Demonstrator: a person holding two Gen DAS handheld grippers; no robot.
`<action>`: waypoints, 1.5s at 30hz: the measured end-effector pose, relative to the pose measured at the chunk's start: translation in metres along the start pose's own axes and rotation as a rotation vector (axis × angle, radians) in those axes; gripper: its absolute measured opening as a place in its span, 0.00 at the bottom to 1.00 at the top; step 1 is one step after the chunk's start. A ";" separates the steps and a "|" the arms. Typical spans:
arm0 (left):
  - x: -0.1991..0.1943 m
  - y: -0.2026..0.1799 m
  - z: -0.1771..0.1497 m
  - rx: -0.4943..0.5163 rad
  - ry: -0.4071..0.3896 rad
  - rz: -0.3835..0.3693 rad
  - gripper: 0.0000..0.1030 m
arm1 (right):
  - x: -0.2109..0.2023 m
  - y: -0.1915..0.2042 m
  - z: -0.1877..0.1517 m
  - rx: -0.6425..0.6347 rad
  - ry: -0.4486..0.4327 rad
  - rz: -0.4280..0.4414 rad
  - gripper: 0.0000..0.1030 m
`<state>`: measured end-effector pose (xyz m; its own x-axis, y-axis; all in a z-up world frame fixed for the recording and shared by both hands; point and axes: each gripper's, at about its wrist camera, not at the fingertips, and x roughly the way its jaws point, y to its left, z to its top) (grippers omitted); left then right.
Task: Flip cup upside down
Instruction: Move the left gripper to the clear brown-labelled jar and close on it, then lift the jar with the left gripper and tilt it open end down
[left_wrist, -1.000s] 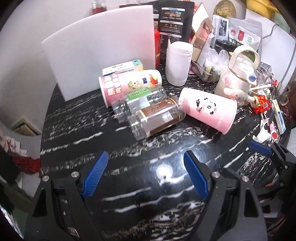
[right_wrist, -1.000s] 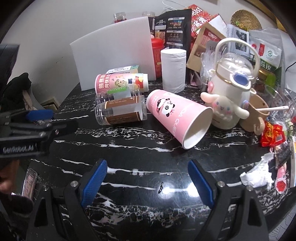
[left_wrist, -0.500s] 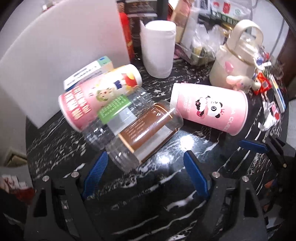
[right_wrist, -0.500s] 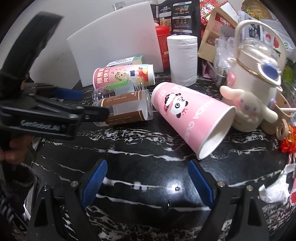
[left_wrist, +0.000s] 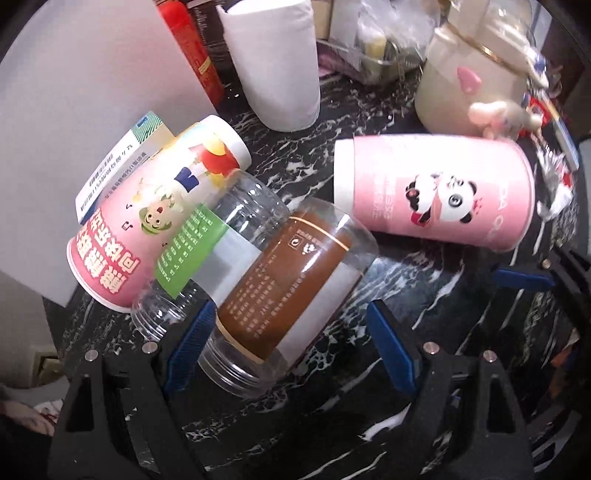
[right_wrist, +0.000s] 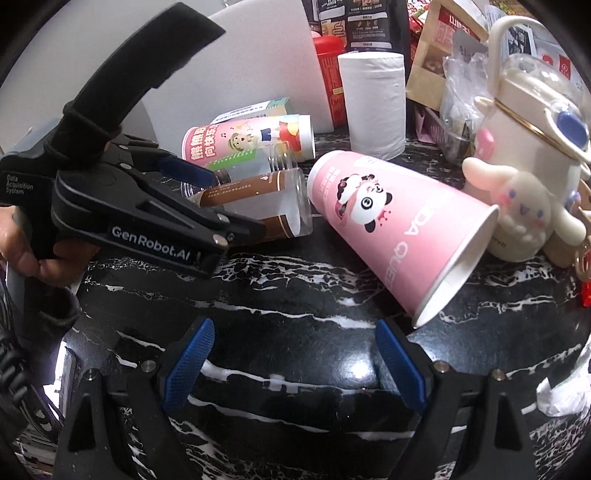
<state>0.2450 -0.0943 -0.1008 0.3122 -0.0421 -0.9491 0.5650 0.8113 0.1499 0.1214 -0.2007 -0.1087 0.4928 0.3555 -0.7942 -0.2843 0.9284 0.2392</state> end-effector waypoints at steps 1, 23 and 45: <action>0.002 -0.002 0.000 0.014 0.005 0.008 0.81 | 0.001 0.000 -0.001 0.002 0.001 0.002 0.87; 0.008 0.001 -0.015 -0.085 0.017 -0.047 0.65 | -0.010 -0.008 -0.009 0.061 0.006 0.006 0.87; -0.087 -0.010 -0.119 -0.396 -0.064 0.033 0.59 | -0.066 0.031 -0.046 0.035 -0.058 0.051 0.87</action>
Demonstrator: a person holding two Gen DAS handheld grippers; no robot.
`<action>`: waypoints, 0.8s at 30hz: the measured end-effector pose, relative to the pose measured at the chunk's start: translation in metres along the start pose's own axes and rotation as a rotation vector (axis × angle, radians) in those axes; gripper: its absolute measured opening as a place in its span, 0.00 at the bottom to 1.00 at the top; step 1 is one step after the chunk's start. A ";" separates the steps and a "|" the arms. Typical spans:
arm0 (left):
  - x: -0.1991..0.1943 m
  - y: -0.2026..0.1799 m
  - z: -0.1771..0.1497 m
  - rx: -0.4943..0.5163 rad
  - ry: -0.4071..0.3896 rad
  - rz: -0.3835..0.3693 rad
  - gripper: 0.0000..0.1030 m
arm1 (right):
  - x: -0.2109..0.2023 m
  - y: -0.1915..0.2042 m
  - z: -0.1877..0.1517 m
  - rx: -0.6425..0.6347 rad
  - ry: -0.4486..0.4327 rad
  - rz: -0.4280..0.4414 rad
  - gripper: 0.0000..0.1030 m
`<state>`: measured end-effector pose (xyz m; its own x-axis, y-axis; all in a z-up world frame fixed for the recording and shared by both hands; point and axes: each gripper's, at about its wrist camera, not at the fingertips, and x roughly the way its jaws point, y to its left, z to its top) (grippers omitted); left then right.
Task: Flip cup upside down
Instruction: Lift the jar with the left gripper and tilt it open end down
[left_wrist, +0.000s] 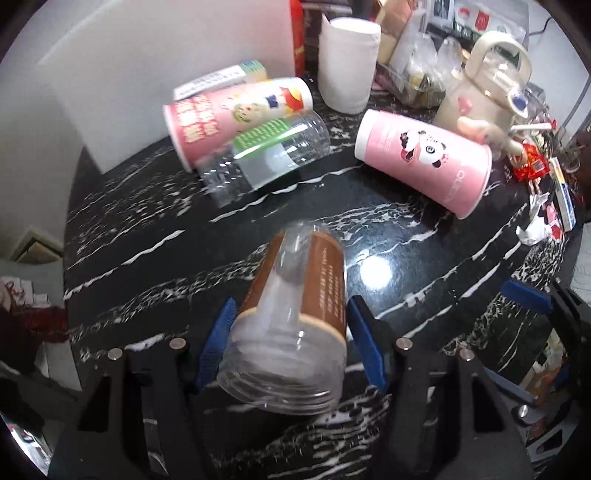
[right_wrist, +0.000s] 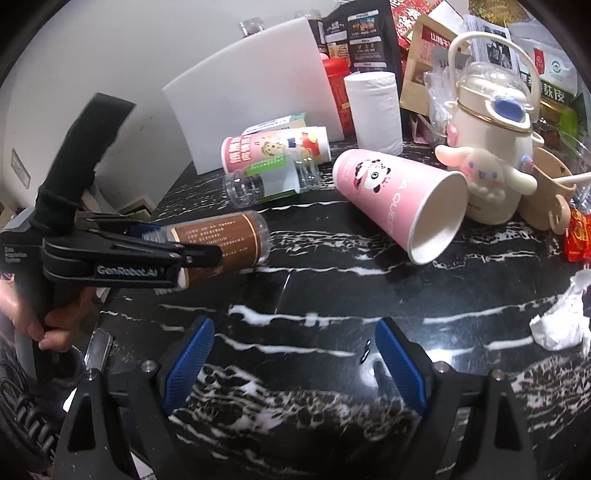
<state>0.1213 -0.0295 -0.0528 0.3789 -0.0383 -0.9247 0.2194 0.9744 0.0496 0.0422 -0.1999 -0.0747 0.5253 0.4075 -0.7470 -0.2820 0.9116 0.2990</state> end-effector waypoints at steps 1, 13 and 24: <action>-0.004 0.000 -0.004 -0.005 -0.008 0.010 0.59 | -0.002 0.003 -0.002 -0.004 -0.003 0.005 0.87; -0.034 0.007 -0.056 -0.166 -0.076 -0.005 0.59 | -0.021 0.022 -0.019 -0.046 -0.010 0.043 0.87; -0.059 0.012 -0.105 -0.358 -0.185 0.058 0.59 | -0.019 0.029 -0.027 -0.074 0.015 0.049 0.87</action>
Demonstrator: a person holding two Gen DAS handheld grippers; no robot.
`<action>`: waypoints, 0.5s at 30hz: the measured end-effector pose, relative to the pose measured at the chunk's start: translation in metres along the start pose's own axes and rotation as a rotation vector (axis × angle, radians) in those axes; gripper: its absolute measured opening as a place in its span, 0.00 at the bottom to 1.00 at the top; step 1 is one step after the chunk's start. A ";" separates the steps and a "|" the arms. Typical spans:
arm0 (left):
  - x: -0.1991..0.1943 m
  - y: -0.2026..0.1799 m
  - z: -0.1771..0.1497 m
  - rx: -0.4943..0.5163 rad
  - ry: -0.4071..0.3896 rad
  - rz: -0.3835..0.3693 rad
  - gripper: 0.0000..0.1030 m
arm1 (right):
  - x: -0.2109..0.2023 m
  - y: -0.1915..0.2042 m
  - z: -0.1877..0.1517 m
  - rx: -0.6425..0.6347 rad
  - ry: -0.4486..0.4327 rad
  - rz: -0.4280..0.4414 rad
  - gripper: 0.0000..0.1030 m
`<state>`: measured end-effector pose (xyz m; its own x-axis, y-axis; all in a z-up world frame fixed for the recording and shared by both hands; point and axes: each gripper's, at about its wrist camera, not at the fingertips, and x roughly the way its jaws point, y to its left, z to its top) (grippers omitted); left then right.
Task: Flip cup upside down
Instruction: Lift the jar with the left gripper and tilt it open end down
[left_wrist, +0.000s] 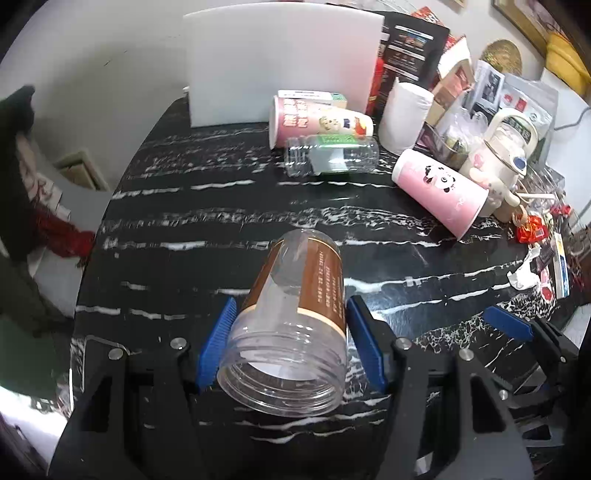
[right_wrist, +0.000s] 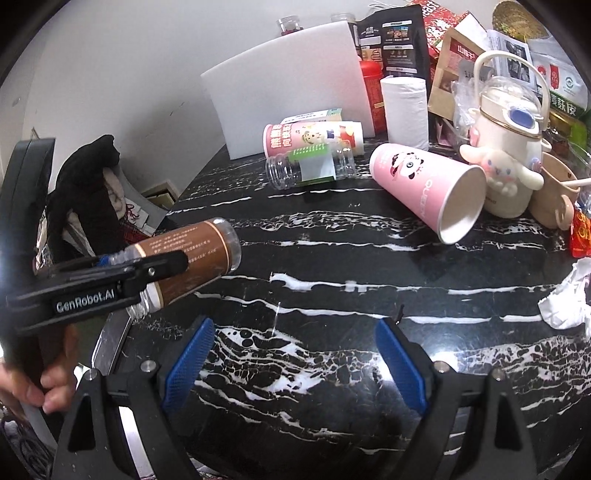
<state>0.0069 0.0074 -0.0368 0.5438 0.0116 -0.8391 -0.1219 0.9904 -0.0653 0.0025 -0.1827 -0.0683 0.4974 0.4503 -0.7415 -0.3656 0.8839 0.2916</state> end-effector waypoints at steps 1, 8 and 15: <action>0.000 0.001 -0.004 -0.009 0.001 0.003 0.59 | 0.000 0.001 -0.001 -0.005 0.002 0.001 0.87; 0.004 0.006 -0.024 -0.092 -0.028 0.026 0.59 | 0.004 0.004 -0.006 -0.025 0.023 -0.003 0.87; 0.019 0.011 -0.034 -0.175 -0.021 0.006 0.59 | 0.008 -0.001 -0.010 -0.018 0.042 -0.012 0.87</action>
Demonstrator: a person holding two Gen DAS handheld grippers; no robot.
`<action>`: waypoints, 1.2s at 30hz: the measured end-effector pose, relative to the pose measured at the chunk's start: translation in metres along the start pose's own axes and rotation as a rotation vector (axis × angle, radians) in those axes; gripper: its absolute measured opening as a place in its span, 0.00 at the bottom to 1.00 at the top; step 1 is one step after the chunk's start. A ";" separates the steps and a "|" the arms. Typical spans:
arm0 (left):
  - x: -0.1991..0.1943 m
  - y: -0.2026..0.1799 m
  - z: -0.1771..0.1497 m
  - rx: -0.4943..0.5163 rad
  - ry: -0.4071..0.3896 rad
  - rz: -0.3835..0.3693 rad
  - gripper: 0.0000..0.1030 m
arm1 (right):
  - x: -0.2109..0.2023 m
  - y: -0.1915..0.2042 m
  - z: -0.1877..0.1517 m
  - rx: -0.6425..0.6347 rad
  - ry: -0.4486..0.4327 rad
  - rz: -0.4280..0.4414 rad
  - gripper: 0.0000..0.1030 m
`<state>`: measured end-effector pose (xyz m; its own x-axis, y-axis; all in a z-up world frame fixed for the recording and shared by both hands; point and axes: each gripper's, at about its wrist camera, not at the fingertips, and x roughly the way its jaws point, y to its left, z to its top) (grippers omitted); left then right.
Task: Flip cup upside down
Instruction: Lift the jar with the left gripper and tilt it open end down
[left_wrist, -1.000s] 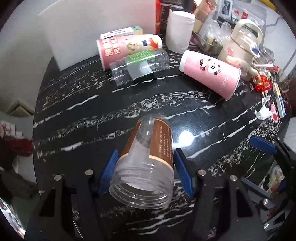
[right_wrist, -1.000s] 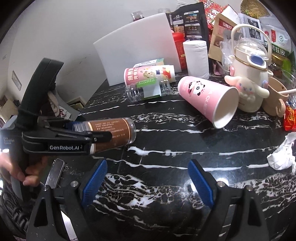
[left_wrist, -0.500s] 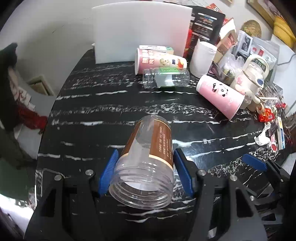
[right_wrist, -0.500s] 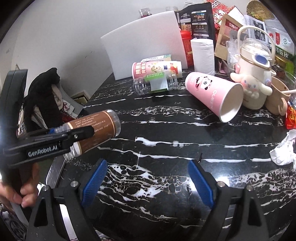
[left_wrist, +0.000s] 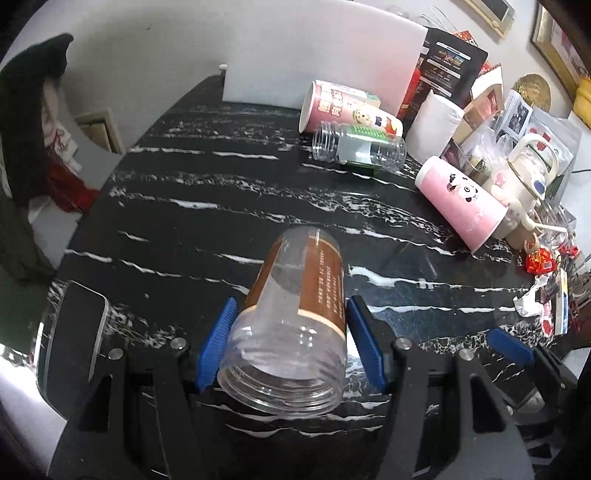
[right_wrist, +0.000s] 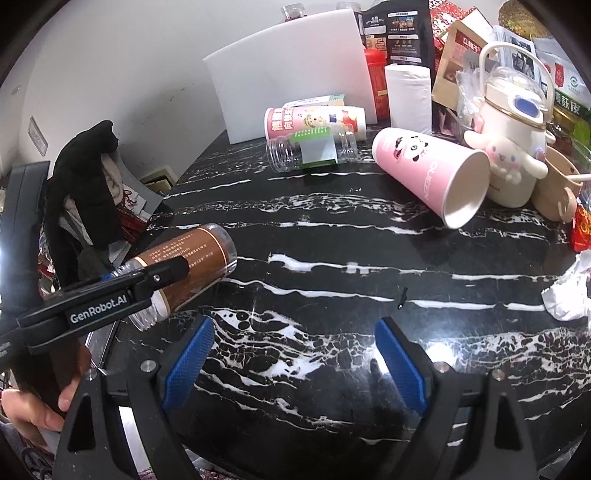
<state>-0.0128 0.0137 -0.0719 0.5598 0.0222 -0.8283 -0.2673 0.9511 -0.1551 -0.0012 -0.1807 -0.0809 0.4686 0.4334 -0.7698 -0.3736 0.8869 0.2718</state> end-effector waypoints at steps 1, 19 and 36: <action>0.001 0.000 -0.001 -0.010 -0.006 0.000 0.59 | 0.000 0.000 0.000 0.000 0.001 -0.001 0.87; 0.027 -0.014 -0.016 -0.010 0.060 0.004 0.59 | 0.010 -0.010 -0.007 0.014 0.027 -0.031 0.87; 0.015 -0.017 -0.009 0.023 0.088 -0.008 0.73 | 0.004 -0.009 0.000 0.016 0.009 -0.043 0.87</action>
<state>-0.0066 -0.0045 -0.0863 0.4903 -0.0114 -0.8715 -0.2447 0.9579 -0.1502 0.0036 -0.1868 -0.0860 0.4768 0.3931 -0.7862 -0.3404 0.9072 0.2472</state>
